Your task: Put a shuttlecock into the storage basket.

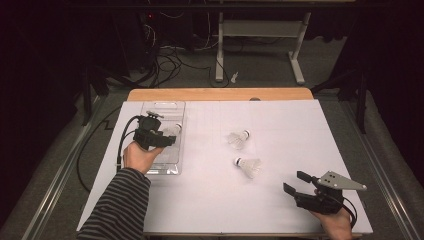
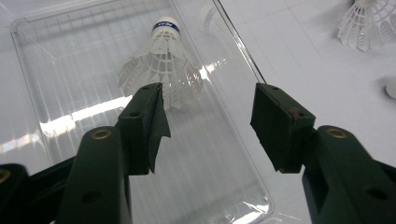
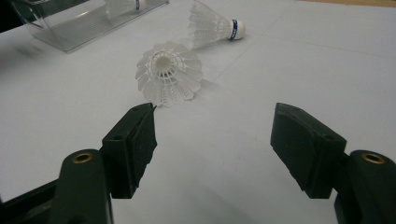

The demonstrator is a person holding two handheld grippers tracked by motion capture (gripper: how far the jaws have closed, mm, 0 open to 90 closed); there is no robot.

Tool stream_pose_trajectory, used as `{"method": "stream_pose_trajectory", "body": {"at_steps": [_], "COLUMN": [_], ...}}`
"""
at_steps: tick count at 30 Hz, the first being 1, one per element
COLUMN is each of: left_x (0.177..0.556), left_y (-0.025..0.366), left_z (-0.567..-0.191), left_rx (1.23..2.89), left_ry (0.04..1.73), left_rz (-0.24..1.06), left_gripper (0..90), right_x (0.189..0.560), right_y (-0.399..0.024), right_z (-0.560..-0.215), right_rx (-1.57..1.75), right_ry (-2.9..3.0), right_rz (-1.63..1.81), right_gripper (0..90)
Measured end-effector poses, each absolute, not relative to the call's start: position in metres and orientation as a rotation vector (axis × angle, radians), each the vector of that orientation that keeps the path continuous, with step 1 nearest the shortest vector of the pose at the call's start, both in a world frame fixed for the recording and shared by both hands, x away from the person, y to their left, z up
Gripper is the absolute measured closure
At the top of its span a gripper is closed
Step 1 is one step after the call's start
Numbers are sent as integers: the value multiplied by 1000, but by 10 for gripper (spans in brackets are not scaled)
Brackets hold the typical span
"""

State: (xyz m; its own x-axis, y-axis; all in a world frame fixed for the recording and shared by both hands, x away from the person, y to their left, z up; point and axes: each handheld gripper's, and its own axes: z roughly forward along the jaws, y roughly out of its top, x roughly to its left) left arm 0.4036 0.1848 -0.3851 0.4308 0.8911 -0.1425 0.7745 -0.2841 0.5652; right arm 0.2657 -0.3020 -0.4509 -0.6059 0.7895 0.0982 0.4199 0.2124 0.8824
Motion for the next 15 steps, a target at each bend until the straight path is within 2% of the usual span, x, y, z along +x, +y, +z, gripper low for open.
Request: {"method": "stream_pose_trajectory", "body": {"at_steps": [15], "left_x": [389], "left_y": [183], "left_z": [-381], "left_rx": [2096], "left_ry": [1342], "left_rz": [282], "left_gripper": [443], "right_x": [266], "right_y": [-302], "right_z": [-451], "right_rx": [1125], "right_ry": [2119], "right_rz": [1357], "right_gripper": [315]}}
